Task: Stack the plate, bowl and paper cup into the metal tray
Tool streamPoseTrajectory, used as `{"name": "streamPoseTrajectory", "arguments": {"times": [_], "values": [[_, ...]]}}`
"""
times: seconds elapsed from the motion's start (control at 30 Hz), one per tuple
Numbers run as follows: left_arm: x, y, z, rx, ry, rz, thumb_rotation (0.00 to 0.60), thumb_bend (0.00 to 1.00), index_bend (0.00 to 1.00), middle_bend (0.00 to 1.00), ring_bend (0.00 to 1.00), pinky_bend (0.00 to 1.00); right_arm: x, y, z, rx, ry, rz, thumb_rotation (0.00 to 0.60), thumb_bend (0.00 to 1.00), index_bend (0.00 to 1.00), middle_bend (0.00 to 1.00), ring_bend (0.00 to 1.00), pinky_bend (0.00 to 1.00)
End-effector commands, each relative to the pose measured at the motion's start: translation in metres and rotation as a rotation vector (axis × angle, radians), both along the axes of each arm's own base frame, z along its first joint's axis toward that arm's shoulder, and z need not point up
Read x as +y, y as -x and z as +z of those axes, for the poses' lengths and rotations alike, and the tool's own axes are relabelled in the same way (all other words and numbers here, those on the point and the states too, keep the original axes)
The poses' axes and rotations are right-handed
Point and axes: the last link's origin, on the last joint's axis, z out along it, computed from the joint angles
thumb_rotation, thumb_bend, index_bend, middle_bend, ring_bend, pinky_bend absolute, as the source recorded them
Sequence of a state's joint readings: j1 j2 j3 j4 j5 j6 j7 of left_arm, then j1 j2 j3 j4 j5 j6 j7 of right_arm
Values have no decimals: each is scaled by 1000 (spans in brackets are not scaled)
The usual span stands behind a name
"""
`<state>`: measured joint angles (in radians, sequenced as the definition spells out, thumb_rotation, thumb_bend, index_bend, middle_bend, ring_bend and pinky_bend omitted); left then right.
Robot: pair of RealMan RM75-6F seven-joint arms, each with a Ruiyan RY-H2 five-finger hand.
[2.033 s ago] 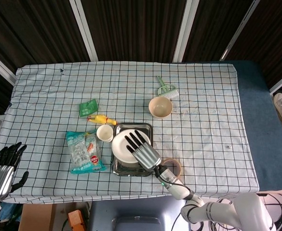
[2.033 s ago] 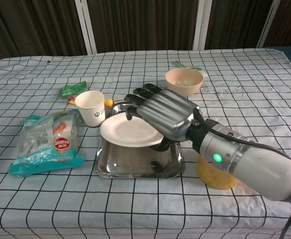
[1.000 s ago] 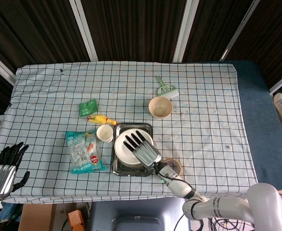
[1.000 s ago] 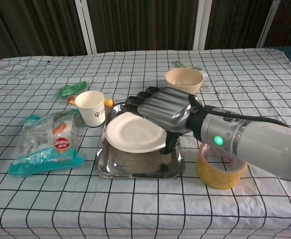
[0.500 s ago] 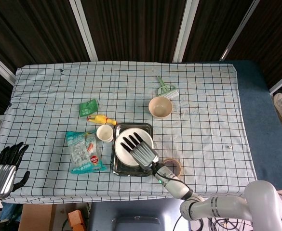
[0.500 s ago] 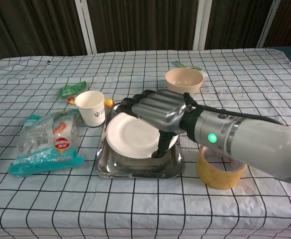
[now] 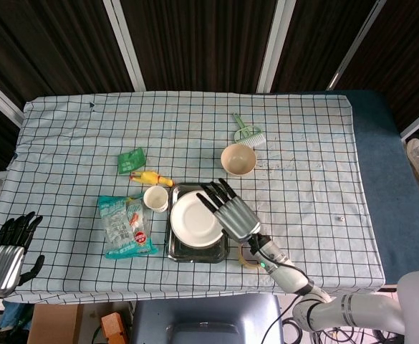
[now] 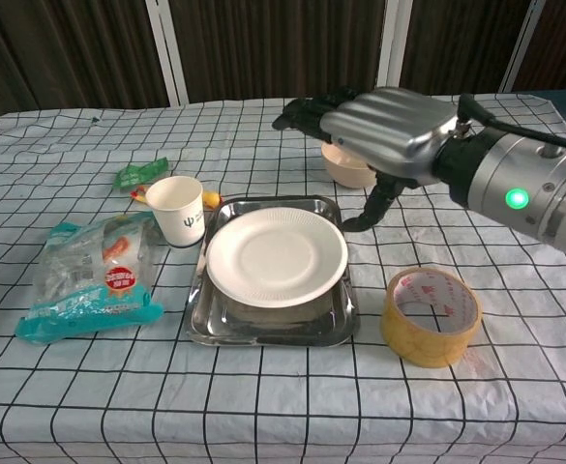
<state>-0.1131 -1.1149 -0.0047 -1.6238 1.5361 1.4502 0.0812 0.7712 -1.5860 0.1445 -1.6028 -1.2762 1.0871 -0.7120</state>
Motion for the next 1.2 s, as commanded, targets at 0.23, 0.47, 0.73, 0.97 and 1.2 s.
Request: {"name": "streamPoseTrajectory", "arguments": {"times": [0.23,0.47,0.73,0.97,1.2], "values": [[3,1,-1,1,4,9,600,406,0,2,0,74,-71,43,33,79,213,-191,600,11,160,0,0,0],[6,3,-1,1,5,19,600,406,0,2,0,73,-102,59,21,167,267,-247,600,89,271,0,0,0],[8,4,0,1,6,25,600,406,0,2,0,73,-118,64,-8,152,249,-315,600,125,349,0,0,0],[8,5,0,1,6,28,600,406,0,2,0,73,-128,53,-32,114,239,-338,600,197,379,0,0,0],[8,5,1,0,8,31,600,407,0,2,0,73,-131,49,-51,115,217,-351,600,255,426,0,0,0]]}}
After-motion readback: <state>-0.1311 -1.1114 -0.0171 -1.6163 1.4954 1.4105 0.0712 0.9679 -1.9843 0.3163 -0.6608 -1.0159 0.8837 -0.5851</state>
